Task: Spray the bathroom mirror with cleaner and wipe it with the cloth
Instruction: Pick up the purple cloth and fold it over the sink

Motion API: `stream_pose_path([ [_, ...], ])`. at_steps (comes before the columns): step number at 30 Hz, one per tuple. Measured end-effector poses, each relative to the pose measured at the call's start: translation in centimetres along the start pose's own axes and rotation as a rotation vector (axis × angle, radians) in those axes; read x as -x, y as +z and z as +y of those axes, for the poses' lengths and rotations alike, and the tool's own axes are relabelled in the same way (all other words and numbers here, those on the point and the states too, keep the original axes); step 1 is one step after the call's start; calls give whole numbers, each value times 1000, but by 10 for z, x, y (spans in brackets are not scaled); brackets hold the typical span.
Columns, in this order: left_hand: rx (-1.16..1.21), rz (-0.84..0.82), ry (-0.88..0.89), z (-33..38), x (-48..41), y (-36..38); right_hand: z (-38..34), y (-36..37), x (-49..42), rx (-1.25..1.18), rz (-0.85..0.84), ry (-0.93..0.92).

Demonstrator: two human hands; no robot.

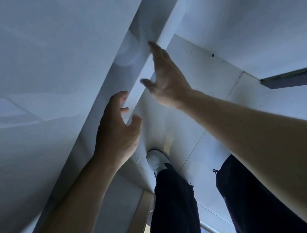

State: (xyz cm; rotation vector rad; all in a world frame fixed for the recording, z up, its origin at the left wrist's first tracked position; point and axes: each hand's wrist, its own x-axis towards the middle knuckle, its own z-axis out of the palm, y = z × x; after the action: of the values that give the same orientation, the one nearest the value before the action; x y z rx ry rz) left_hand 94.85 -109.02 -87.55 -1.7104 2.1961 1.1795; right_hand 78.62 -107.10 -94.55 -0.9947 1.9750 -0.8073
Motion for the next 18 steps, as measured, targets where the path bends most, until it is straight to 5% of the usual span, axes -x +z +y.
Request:
stream_pose_path([
  [8,-21,-68,7,56,21,19,48,-47,115,-69,80,177],
  [18,-10,-92,81,147,83,38,-7,-155,175,-134,230,152],
])
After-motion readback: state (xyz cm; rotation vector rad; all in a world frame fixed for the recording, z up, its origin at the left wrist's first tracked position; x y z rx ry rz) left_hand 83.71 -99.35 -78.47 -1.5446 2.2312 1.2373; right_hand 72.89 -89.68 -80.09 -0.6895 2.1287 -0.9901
